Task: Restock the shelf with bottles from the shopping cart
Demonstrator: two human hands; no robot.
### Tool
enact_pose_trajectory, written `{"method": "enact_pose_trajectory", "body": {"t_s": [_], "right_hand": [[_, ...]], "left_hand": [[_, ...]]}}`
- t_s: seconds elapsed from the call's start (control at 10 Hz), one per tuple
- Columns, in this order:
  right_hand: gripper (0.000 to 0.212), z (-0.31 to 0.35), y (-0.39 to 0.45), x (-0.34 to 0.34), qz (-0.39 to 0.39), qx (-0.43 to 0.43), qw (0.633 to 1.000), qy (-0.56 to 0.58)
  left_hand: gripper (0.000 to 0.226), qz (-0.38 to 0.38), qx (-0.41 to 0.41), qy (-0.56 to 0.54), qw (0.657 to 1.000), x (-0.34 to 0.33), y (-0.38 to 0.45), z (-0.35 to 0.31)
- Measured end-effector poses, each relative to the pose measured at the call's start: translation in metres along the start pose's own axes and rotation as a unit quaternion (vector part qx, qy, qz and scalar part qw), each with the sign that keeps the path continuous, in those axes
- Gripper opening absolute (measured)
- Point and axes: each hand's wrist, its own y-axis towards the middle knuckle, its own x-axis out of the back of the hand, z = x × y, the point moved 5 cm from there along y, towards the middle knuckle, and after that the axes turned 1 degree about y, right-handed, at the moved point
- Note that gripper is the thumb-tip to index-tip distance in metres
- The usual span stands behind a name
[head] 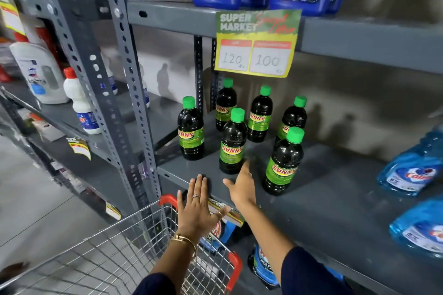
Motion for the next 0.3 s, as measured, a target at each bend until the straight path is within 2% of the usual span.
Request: {"method": "enact_pose_trajectory", "body": {"t_s": [0.1,0.2,0.3], "right_hand": [[0.067,-0.001,-0.023,0.014,0.011,0.002,0.998,-0.061],[0.037,-0.004,-0.041,0.035,-0.013,0.049,0.997,-0.061],[0.02,-0.001,-0.064,0.066,-0.041,0.108,0.989,-0.089]], "left_hand": [[0.098,0.027,0.023,0.057,0.998,0.011,-0.003,-0.008],[0.087,0.037,0.032,0.079,0.996,0.02,-0.011,-0.019],[0.07,-0.036,0.032,0.04,0.998,0.025,-0.029,-0.037]]}}
